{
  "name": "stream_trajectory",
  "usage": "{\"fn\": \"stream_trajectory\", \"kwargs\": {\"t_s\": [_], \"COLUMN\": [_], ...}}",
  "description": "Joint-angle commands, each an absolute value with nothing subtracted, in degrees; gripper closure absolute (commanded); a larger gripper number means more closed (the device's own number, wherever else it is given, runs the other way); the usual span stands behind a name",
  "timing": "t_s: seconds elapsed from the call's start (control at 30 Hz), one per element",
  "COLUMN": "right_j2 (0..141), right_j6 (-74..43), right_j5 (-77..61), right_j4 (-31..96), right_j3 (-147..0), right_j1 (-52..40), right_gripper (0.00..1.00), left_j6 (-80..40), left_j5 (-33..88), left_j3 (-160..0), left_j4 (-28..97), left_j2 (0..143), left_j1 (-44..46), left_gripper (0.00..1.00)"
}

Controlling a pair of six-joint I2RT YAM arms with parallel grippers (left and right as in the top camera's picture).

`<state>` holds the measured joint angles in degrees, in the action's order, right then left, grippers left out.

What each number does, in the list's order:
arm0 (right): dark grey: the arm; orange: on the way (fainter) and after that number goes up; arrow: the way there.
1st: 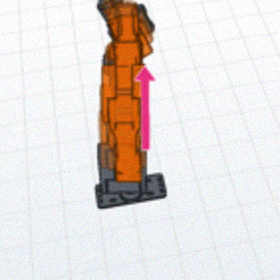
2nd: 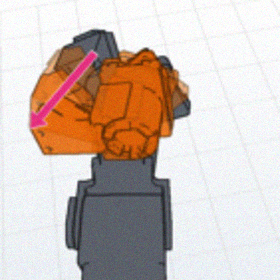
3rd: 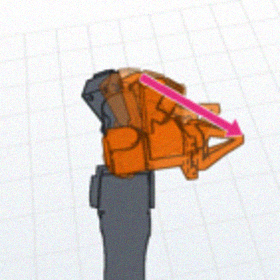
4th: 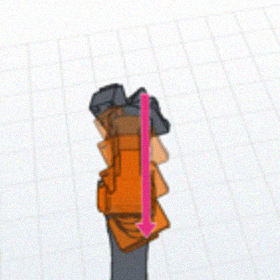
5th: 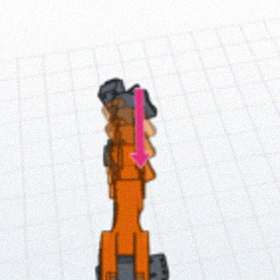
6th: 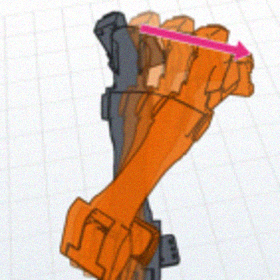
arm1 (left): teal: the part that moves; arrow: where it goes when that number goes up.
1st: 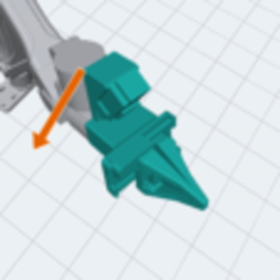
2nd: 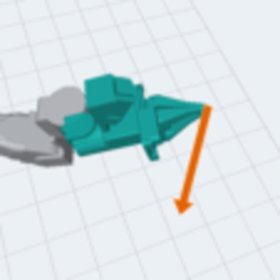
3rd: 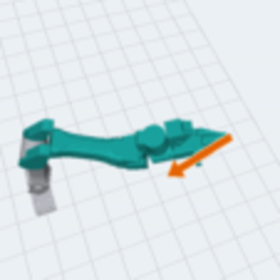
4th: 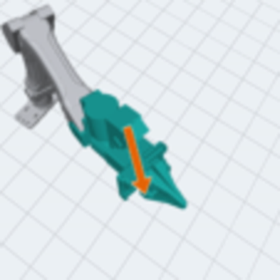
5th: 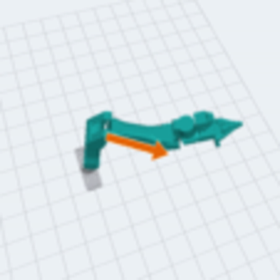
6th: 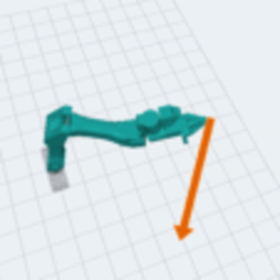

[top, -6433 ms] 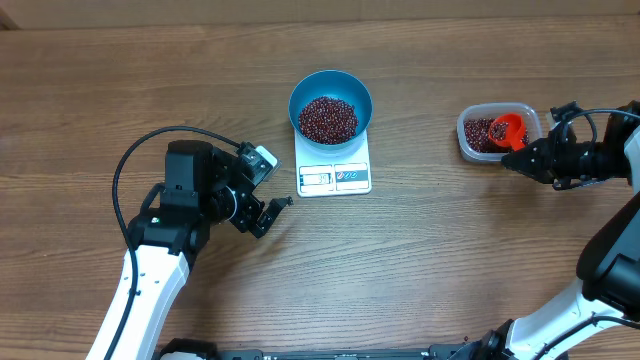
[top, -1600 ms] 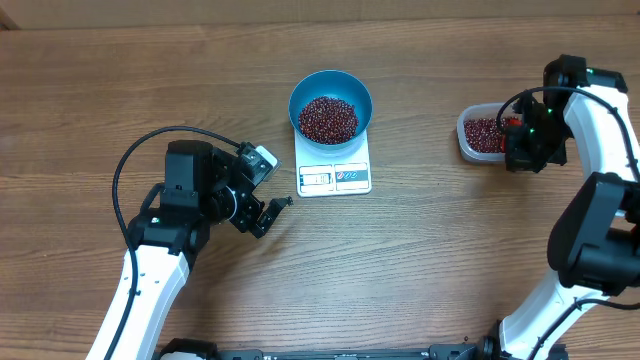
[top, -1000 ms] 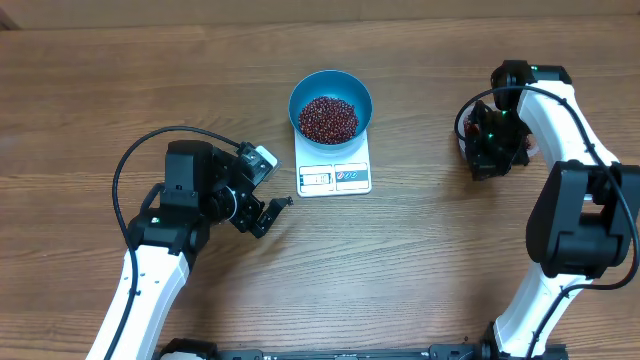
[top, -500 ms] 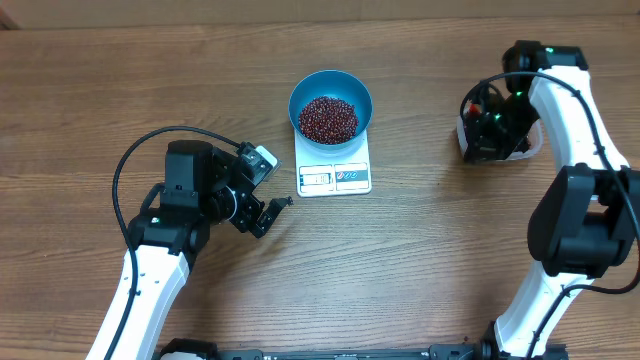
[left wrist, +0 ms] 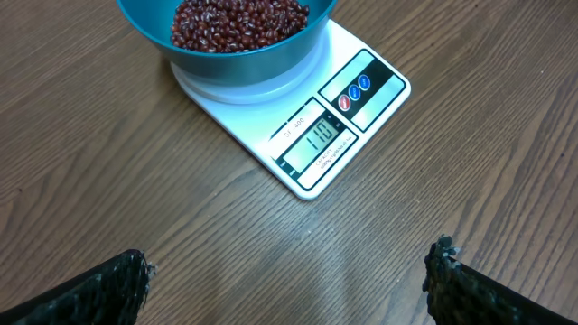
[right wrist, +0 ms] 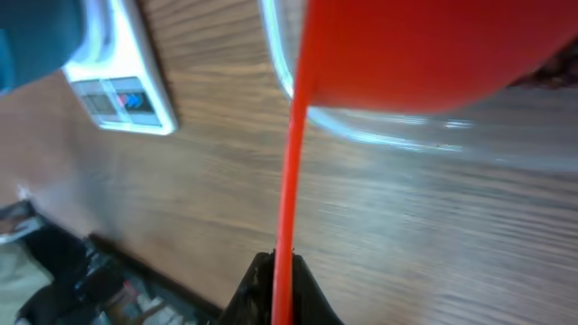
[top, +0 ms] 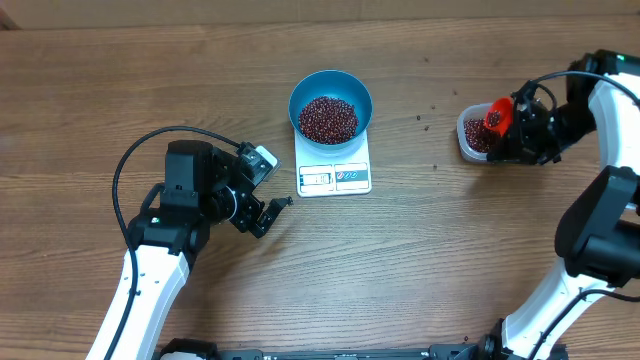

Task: Scoop item into bowl and weigh 150g on scale
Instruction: 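Carry the scoop to the teal bowl and tip beans in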

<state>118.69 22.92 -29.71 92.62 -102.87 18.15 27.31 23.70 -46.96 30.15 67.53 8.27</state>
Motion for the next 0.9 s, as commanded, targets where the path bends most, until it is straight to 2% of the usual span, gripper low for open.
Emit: {"fn": "stream_trajectory", "kwargs": {"t_s": [0.0, 0.3, 0.6, 0.7, 0.87], "right_j2": [118.9, 116.4, 115.8, 115.8, 115.8], "right_j6": [30.3, 33.0, 22.7, 12.7, 3.5], "right_j5": [-37.3, -45.0, -44.5, -36.9, -24.2], "right_j4": [94.6, 97.1, 91.0, 84.2, 76.8], "right_j3": [-104.4, -106.1, -111.2, -111.7, -111.7], "right_j1": [18.5, 13.3, -0.9, -7.2, -15.0], "right_gripper": [0.96, 0.96, 0.96, 0.96, 0.96], "left_j6": [26.8, 26.8, 26.8, 26.8, 26.8], "left_j5": [23.5, 23.5, 23.6, 23.5, 23.6], "left_j3": [-47.0, -47.0, -47.0, -47.0, -47.0], "left_j4": [30.0, 30.0, 30.0, 30.0, 30.0], "left_j2": [67.5, 67.5, 67.5, 67.5, 67.5], "left_j1": [8.4, 8.4, 8.4, 8.4, 8.4], "left_gripper": [0.00, 0.00, 0.00, 0.01, 0.00]}}
